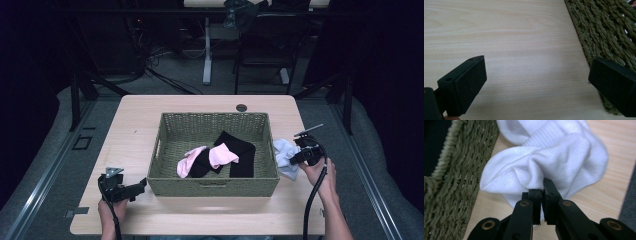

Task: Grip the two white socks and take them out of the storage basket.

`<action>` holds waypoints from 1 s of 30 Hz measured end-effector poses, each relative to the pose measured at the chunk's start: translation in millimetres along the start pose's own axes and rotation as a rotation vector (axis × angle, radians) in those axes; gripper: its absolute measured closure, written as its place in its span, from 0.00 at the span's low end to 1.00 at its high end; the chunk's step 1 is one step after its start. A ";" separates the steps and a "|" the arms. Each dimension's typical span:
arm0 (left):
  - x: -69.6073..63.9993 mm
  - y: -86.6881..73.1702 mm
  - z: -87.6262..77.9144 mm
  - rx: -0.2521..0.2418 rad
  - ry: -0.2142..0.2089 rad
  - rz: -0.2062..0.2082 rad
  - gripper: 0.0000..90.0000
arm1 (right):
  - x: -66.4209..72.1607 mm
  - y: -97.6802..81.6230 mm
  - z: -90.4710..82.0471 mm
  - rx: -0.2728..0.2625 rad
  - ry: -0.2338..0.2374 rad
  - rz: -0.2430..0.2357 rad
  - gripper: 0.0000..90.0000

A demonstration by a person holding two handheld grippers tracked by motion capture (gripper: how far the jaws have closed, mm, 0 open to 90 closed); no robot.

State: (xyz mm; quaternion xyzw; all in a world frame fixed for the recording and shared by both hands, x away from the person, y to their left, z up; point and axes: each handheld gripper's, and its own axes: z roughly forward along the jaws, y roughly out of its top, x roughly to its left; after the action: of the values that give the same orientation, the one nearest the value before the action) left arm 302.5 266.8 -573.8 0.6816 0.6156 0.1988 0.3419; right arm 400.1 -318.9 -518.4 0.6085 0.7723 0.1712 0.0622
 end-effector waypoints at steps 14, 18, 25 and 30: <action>-0.6 0.1 -1.2 -0.015 0.004 -0.005 0.02 | 4.6 -35.7 -33.9 -0.086 0.039 -0.024 0.33; -0.3 -0.1 -1.1 -0.012 0.005 -0.005 0.02 | 8.7 -52.3 -42.8 -0.113 0.058 -0.042 0.23; -0.7 0.6 -1.4 -0.011 0.005 0.000 0.02 | 11.0 -73.8 -44.1 -0.127 0.073 -0.062 0.18; -0.6 1.2 -2.2 -0.010 0.000 0.003 0.02 | 8.9 -98.4 -39.4 -0.127 0.067 -0.067 0.15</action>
State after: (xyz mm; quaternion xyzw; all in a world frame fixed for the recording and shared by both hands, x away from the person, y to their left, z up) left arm 301.7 266.6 -571.3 0.6808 0.6137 0.2022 0.3449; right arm 295.5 -337.5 -514.1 0.5712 0.7815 0.2377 0.0805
